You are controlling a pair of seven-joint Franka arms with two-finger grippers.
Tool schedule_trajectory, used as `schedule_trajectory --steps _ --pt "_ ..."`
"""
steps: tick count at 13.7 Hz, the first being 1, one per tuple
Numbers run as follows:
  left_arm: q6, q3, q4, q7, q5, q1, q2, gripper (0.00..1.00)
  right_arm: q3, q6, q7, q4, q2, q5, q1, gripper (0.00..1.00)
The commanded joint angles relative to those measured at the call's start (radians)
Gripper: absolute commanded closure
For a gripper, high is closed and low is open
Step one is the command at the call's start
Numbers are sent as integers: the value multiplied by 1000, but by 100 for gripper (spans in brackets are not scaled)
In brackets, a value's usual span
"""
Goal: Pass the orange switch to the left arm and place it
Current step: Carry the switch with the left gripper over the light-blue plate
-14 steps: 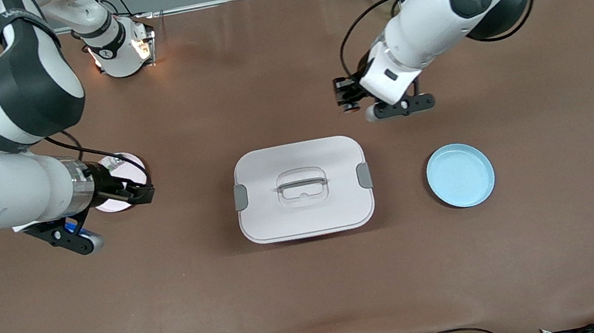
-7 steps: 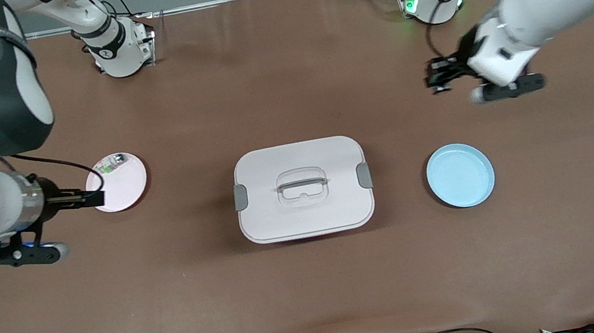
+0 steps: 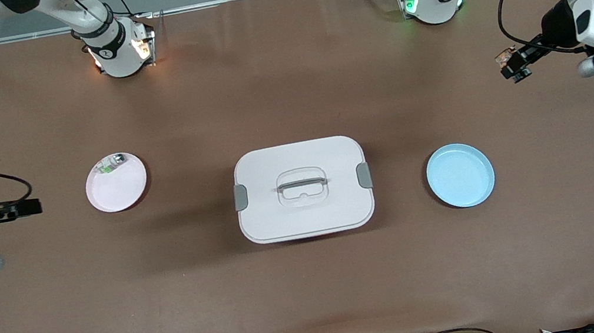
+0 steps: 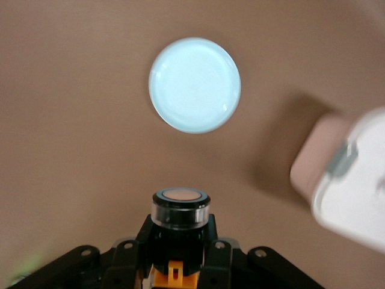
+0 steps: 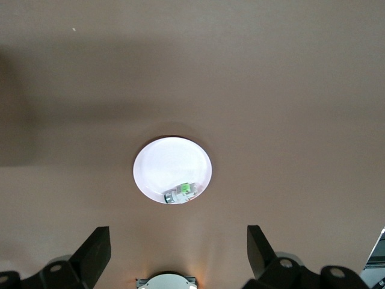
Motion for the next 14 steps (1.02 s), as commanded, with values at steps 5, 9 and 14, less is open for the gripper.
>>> schedule_trajectory --steps 5,9,14 --pt "248 -33 -170 -385 12 10 -29 100 17 58 -8 -156 -125 -3 -48 0" --pt "371 -33 -175 -578 13 18 78 100 17 297 -8 -529 -360 0 -67 0" --pt "483 -56 -154 -914 206 5 236 100 16 488 0 -788 -524 62 -85 0"
